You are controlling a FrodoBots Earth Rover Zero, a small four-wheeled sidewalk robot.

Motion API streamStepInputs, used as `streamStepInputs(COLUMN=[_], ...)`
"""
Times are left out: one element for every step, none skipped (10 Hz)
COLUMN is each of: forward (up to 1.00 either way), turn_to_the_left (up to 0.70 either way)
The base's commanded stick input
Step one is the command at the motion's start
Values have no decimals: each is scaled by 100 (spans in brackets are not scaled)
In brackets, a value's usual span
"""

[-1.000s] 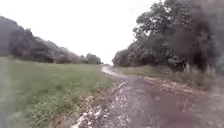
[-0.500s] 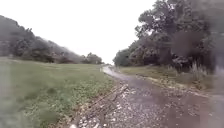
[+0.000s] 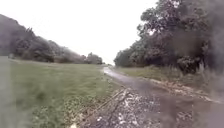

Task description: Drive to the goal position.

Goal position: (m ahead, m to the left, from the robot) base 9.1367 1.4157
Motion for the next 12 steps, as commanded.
streamStepInputs(forward=[6, 6, 5, 6, 5, 6, 6, 28, 48, 68, 70, 70], turn_to_the_left=[0, 0, 0, 0, 0, 0, 0, -48, -42, -35, -34, -34])
